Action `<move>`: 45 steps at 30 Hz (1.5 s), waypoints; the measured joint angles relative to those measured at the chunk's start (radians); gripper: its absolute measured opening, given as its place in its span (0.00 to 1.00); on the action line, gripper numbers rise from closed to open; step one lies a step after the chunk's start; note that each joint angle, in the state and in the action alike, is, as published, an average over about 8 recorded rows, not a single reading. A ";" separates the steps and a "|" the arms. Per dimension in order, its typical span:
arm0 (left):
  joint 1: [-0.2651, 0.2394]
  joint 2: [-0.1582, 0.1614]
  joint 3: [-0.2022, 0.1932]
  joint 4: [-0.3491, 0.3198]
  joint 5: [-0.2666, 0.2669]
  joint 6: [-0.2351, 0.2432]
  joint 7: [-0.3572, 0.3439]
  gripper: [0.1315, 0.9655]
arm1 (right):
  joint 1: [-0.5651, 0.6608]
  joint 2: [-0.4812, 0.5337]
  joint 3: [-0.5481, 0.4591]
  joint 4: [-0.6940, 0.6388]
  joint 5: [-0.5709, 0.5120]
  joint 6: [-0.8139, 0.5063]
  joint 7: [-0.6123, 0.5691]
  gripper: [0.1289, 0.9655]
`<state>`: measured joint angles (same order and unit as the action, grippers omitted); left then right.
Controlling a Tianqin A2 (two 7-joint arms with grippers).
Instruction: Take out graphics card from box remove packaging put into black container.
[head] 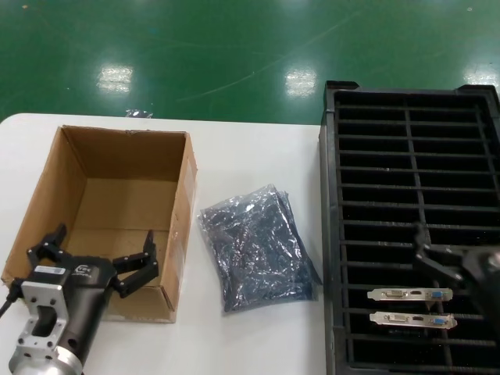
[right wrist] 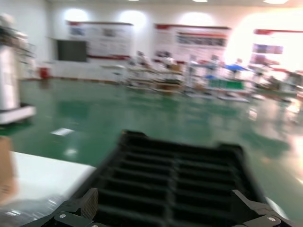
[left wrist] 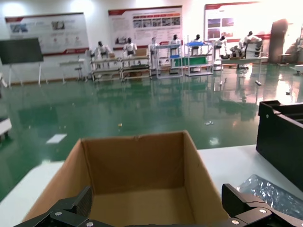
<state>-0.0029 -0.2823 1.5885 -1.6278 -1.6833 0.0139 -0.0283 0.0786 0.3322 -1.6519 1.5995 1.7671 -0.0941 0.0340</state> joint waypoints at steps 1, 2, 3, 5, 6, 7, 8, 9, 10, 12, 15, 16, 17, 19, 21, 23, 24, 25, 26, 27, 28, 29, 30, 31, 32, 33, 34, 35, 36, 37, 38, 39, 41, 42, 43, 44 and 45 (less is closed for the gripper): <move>0.000 -0.002 0.002 0.004 -0.016 -0.002 0.004 1.00 | -0.010 -0.004 0.007 0.000 0.004 0.012 -0.005 1.00; 0.001 -0.004 0.003 0.007 -0.028 -0.003 0.007 1.00 | -0.019 -0.008 0.013 0.000 0.008 0.023 -0.009 1.00; 0.001 -0.006 0.004 0.009 -0.038 -0.005 0.009 1.00 | -0.026 -0.011 0.017 0.000 0.011 0.031 -0.011 1.00; 0.001 -0.007 0.005 0.011 -0.048 -0.006 0.012 1.00 | -0.032 -0.013 0.021 0.000 0.014 0.039 -0.014 1.00; 0.001 -0.008 0.005 0.012 -0.050 -0.006 0.012 1.00 | -0.033 -0.014 0.022 0.000 0.014 0.041 -0.015 1.00; 0.001 -0.008 0.005 0.012 -0.051 -0.006 0.013 1.00 | -0.034 -0.014 0.023 0.000 0.014 0.041 -0.015 1.00; 0.001 -0.008 0.005 0.012 -0.052 -0.006 0.013 1.00 | -0.034 -0.014 0.023 0.000 0.015 0.042 -0.015 1.00; 0.001 -0.008 0.005 0.012 -0.052 -0.006 0.013 1.00 | -0.035 -0.014 0.023 0.000 0.015 0.042 -0.015 1.00; 0.001 -0.008 0.005 0.012 -0.052 -0.006 0.013 1.00 | -0.035 -0.014 0.023 0.000 0.015 0.042 -0.015 1.00; 0.001 -0.008 0.005 0.012 -0.052 -0.006 0.013 1.00 | -0.035 -0.014 0.023 0.000 0.015 0.042 -0.015 1.00; 0.001 -0.008 0.005 0.012 -0.052 -0.006 0.013 1.00 | -0.035 -0.014 0.023 0.000 0.015 0.042 -0.015 1.00; 0.001 -0.008 0.005 0.012 -0.052 -0.006 0.013 1.00 | -0.035 -0.014 0.023 0.000 0.015 0.042 -0.015 1.00; 0.001 -0.008 0.005 0.012 -0.052 -0.006 0.013 1.00 | -0.035 -0.014 0.023 0.000 0.015 0.042 -0.015 1.00; 0.001 -0.008 0.005 0.012 -0.052 -0.006 0.013 1.00 | -0.035 -0.014 0.023 0.000 0.015 0.042 -0.015 1.00; 0.001 -0.008 0.005 0.012 -0.052 -0.006 0.013 1.00 | -0.035 -0.014 0.023 0.000 0.015 0.042 -0.015 1.00; 0.001 -0.008 0.005 0.012 -0.052 -0.006 0.013 1.00 | -0.035 -0.014 0.023 0.000 0.015 0.042 -0.015 1.00; 0.001 -0.008 0.005 0.012 -0.052 -0.006 0.013 1.00 | -0.035 -0.014 0.023 0.000 0.015 0.042 -0.015 1.00; 0.001 -0.008 0.005 0.012 -0.052 -0.006 0.013 1.00 | -0.035 -0.014 0.023 0.000 0.015 0.042 -0.015 1.00; 0.001 -0.008 0.005 0.012 -0.052 -0.006 0.013 1.00 | -0.035 -0.014 0.023 0.000 0.015 0.042 -0.015 1.00; 0.001 -0.008 0.005 0.012 -0.052 -0.006 0.013 1.00 | -0.035 -0.014 0.023 0.000 0.015 0.042 -0.015 1.00; 0.001 -0.008 0.005 0.012 -0.052 -0.006 0.013 1.00 | -0.035 -0.014 0.023 0.000 0.015 0.042 -0.015 1.00; 0.001 -0.008 0.005 0.012 -0.052 -0.006 0.013 1.00 | -0.035 -0.014 0.023 0.000 0.015 0.042 -0.015 1.00; 0.001 -0.008 0.005 0.012 -0.052 -0.006 0.013 1.00 | -0.035 -0.014 0.023 0.000 0.015 0.042 -0.015 1.00; 0.001 -0.008 0.005 0.012 -0.052 -0.006 0.013 1.00 | -0.035 -0.014 0.023 0.000 0.015 0.042 -0.015 1.00; 0.001 -0.008 0.005 0.012 -0.052 -0.006 0.013 1.00 | -0.035 -0.014 0.023 0.000 0.015 0.042 -0.015 1.00; 0.001 -0.008 0.005 0.012 -0.052 -0.006 0.013 1.00 | -0.035 -0.014 0.023 0.000 0.015 0.042 -0.015 1.00; 0.001 -0.008 0.005 0.012 -0.052 -0.006 0.013 1.00 | -0.035 -0.014 0.023 0.000 0.015 0.042 -0.015 1.00; 0.001 -0.008 0.005 0.012 -0.052 -0.006 0.013 1.00 | -0.035 -0.014 0.023 0.000 0.015 0.042 -0.015 1.00; 0.001 -0.008 0.005 0.012 -0.052 -0.006 0.013 1.00 | -0.035 -0.014 0.023 0.000 0.015 0.042 -0.015 1.00; 0.001 -0.008 0.005 0.012 -0.052 -0.006 0.013 1.00 | -0.035 -0.014 0.023 0.000 0.015 0.042 -0.015 1.00; 0.001 -0.008 0.005 0.012 -0.052 -0.006 0.013 1.00 | -0.035 -0.014 0.023 0.000 0.015 0.042 -0.015 1.00; 0.001 -0.008 0.005 0.012 -0.052 -0.006 0.013 1.00 | -0.035 -0.014 0.023 0.000 0.015 0.042 -0.015 1.00; 0.001 -0.008 0.005 0.012 -0.052 -0.006 0.013 1.00 | -0.035 -0.014 0.023 0.000 0.015 0.042 -0.015 1.00; 0.001 -0.008 0.005 0.012 -0.052 -0.006 0.013 1.00 | -0.035 -0.014 0.023 0.000 0.015 0.042 -0.015 1.00; 0.001 -0.008 0.005 0.012 -0.052 -0.006 0.013 1.00 | -0.035 -0.014 0.023 0.000 0.015 0.042 -0.015 1.00; 0.001 -0.008 0.005 0.012 -0.052 -0.006 0.013 1.00 | -0.035 -0.014 0.023 0.000 0.015 0.042 -0.015 1.00; 0.001 -0.008 0.005 0.012 -0.052 -0.006 0.013 1.00 | -0.035 -0.014 0.023 0.000 0.015 0.042 -0.015 1.00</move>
<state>-0.0016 -0.2902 1.5936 -1.6154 -1.7354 0.0077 -0.0155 0.0437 0.3179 -1.6288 1.5997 1.7819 -0.0518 0.0187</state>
